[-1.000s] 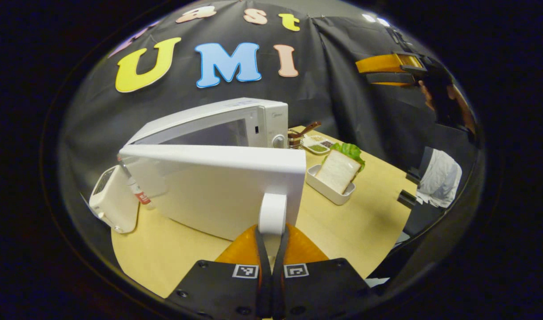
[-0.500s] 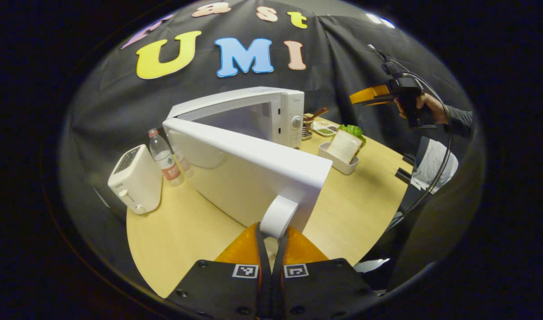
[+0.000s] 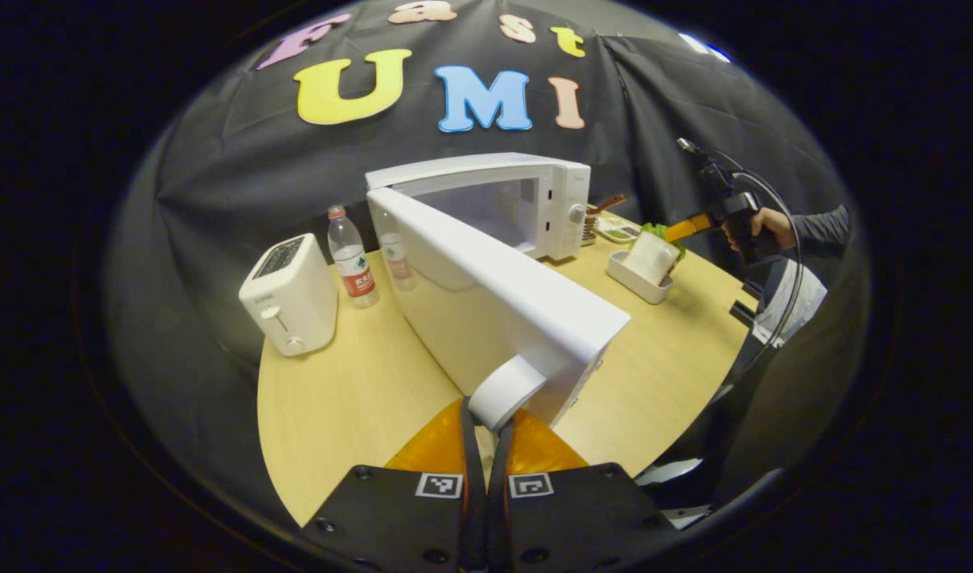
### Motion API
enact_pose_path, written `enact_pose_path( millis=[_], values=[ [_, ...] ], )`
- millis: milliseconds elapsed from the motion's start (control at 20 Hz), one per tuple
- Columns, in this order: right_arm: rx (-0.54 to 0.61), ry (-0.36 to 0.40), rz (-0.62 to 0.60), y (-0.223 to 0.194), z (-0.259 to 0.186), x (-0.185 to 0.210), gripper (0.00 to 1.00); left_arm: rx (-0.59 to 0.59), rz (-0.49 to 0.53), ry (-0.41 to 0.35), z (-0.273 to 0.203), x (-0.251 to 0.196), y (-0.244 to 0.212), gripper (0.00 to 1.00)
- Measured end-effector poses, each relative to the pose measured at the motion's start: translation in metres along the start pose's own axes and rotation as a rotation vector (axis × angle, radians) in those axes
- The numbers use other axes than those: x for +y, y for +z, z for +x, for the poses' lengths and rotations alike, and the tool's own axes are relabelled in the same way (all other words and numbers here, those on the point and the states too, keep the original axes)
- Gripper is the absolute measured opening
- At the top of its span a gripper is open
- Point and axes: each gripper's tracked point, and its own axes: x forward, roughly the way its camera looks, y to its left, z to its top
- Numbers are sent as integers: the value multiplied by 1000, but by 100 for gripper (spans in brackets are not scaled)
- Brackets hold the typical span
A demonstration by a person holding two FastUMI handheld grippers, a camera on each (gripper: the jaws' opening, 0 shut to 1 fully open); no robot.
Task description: Open the microwave oven with the left hand, put the food in, and close the microwave oven.
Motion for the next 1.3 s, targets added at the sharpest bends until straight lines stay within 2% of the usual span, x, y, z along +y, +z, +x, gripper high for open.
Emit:
enact_pose_path(
  millis=[350,400,450,500,550,600,650,700,750,800,850,900,950,1000,1050,1200,1300],
  values=[
    [86,59,129,-20,22,0,98,-3,2,58,-10,31,-11,9],
    [88,57,133,-18,22,-1,95,-5,-2,69,-12,35,-13,10],
    [93,59,140,-19,23,-1,84,-6,-11,79,-14,38,-14,11],
    [101,77,158,-19,22,3,79,-11,-17,88,-15,41,-16,12],
    [105,87,165,-19,24,4,74,-18,-23,89,-21,42,-14,16],
    [104,78,163,-19,26,1,75,-36,-31,95,-25,44,-15,19],
    [102,96,176,-18,24,4,63,-53,-45,104,-31,48,-12,28],
    [109,106,181,-17,25,5,62,-62,-58,131,-40,57,-14,35],
    [108,119,186,-17,24,6,62,-78,-75,152,-49,62,-14,55],
    [116,135,199,-15,23,10,54,-95,-93,173,-56,66,-13,76],
    [113,153,209,-13,22,13,47,-120,-110,200,-64,67,-8,90],
    [114,168,230,-8,19,15,46,-153,-125,242,-73,70,0,94],
    [109,187,250,-6,18,20,31,-199,-147,296,-87,74,13,98],
    [105,197,271,-4,15,23,31,-250,-186,359,-102,80,28,97],
    [96,209,284,-1,14,27,22,-313,-227,411,-117,81,44,98],
    [60,251,306,8,2,34,22,-464,-312,523,-157,74,90,96],
    [26,298,343,20,-12,43,22,-541,-337,512,-169,57,123,95]
  ],
)
